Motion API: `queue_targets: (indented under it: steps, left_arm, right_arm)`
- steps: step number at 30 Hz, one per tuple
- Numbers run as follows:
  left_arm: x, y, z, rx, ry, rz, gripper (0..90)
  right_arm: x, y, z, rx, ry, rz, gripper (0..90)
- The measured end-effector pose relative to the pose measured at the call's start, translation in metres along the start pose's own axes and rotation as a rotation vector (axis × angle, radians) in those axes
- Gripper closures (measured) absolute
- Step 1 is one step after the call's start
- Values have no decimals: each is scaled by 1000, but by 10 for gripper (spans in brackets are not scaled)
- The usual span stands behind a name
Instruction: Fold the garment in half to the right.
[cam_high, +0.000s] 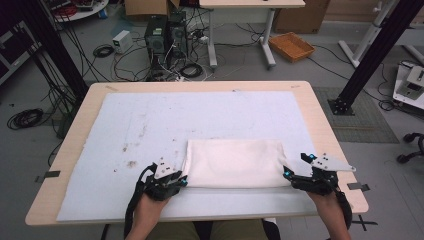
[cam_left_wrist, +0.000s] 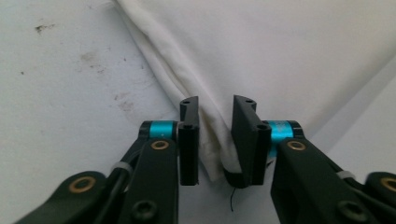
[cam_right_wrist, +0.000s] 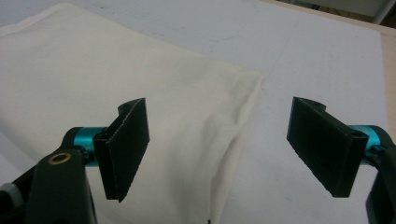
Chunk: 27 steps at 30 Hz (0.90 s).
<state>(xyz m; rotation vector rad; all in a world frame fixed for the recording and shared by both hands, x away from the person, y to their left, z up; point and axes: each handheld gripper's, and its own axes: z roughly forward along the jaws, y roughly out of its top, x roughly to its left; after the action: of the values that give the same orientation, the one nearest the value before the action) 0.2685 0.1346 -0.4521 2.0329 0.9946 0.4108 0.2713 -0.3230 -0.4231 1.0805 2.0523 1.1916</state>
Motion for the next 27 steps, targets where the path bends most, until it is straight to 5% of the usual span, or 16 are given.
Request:
queue_targets:
  steps: [8,13,18,24,27]
  left_arm:
    - [5,1,1,12,-33,-91,837]
    - [4,4,0,16,-22,-82,851]
    - [4,5,-3,-4,-8,-64,853]
    - [2,6,-6,-21,-2,-48,852]
    - [2,6,-5,-16,-3,-40,852]
  right_arm:
    - [23,28,13,-27,76,-51,209]
    - [52,56,31,-66,162,-88,209]
    - [86,85,66,-27,301,-151,209]
    - [111,116,111,11,344,-141,209]
    - [122,129,147,90,351,-151,209]
